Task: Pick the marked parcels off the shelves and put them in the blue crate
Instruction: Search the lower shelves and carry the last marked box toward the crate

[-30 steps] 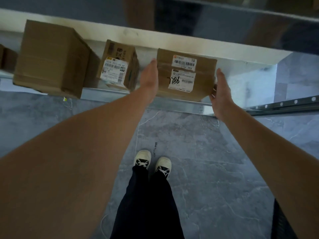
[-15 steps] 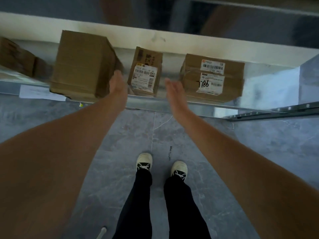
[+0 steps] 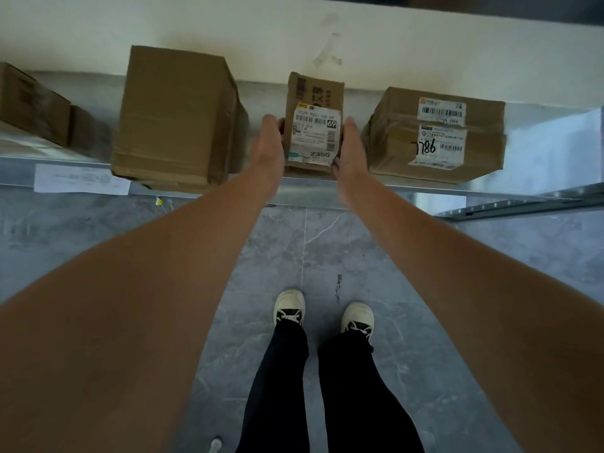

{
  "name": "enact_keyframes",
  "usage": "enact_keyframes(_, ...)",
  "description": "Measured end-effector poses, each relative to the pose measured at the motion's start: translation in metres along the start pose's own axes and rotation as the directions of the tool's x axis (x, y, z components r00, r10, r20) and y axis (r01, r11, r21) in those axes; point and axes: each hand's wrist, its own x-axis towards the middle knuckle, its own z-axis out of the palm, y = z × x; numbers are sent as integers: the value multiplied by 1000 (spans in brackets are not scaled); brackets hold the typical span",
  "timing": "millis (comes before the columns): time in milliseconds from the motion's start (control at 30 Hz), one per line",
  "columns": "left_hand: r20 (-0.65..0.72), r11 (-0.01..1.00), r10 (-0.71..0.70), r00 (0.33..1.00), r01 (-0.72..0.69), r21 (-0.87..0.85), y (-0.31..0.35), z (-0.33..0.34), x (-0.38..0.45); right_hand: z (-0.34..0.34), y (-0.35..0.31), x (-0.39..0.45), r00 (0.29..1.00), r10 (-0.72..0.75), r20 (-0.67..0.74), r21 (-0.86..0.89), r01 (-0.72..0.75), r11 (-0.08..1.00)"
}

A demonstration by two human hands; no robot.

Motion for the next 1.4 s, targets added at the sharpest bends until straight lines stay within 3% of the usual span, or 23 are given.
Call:
enact_keyframes(333,-62,992,37,997,-44,-117,-7,5,-2,-17,3,-1,999,29,-40,60,-26,998)
enact_keyframes(667,-103,986,21,994,-38,-164,11,7,-10,-20,-16,-9,997,-16,-70,-60,11,998)
enact_keyframes(833,-43,998,14,999,-17,-60,6,6,-8,-22,-6,-7,995,-90,-31,-158,85,984)
enact_keyframes(967,19,999,-9,1000,10,-40,-1,11,-5,-20,1,-2,998,-51,-24,-83,49,995)
enact_keyframes(1100,27,999,-15,1000,16,-34,-4,7,4,-15,9,0,999,-37,-10,-121,35,992)
enact_keyframes(1267,36,999,-22,999,23,-39,-3,3,4,-14,14,7,999,-4,-50,-165,-5,986)
enact_keyframes(1400,-78,999,-24,997,21,-39,7,4,-9,-4,12,-9,983,-68,-173,-266,20,964)
